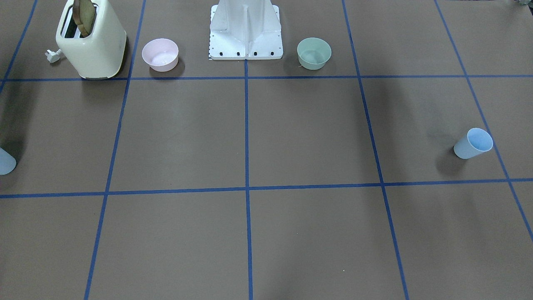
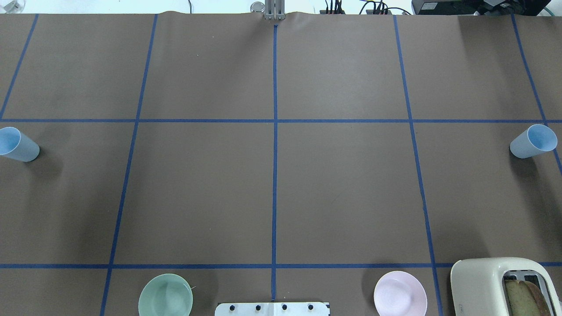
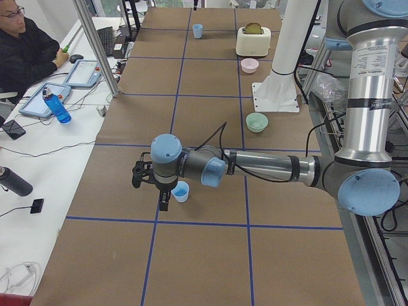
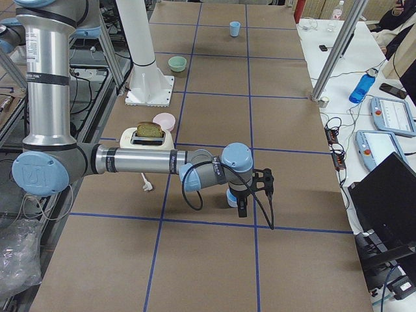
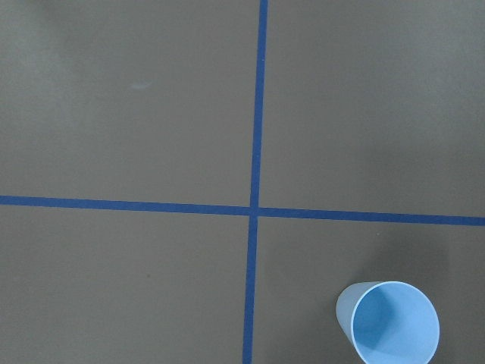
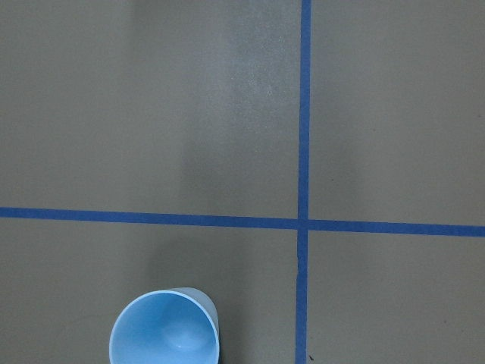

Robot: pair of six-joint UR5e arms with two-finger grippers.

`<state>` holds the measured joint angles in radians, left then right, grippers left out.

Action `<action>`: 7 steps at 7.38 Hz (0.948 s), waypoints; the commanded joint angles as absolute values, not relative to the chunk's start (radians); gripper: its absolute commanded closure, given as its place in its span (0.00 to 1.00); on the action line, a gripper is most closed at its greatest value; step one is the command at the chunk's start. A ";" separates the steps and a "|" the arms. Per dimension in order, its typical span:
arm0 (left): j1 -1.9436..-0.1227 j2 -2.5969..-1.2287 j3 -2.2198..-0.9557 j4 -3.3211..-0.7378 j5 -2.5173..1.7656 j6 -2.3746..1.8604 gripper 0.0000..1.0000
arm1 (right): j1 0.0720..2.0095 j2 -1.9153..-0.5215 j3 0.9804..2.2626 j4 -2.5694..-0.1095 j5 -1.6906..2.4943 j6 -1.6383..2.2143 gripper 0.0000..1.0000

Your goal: Stack blue cups with both arms

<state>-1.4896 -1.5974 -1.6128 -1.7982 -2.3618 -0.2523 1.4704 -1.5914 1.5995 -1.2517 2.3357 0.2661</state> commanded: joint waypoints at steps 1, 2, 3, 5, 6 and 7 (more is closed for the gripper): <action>-1.416 -1.646 -1.502 -1.895 -2.359 -0.253 0.02 | 1.442 -1.575 1.588 -1.252 2.324 0.285 0.00; -1.384 -1.657 -1.490 -1.913 -2.359 -0.267 0.02 | 1.440 -1.574 1.588 -1.252 2.324 0.285 0.00; -1.362 -1.664 -1.491 -1.911 -2.358 -0.275 0.02 | 1.440 -1.569 1.588 -1.252 2.324 0.285 0.00; -1.327 -1.666 -1.490 -1.913 -2.356 -0.279 0.03 | 1.431 -1.569 1.582 -1.253 2.322 0.284 0.00; -1.313 -1.666 -1.491 -1.914 -2.329 -0.279 0.03 | 1.430 -1.572 1.578 -1.253 2.321 0.284 0.00; -1.305 -1.661 -1.493 -1.924 -2.313 -0.279 0.03 | 1.430 -1.569 1.577 -1.253 2.321 0.284 0.00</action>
<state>-1.3188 -1.6645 -1.4913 -1.9155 -2.3343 -0.2788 1.4311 -1.5706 1.5797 -1.2532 2.3216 0.2838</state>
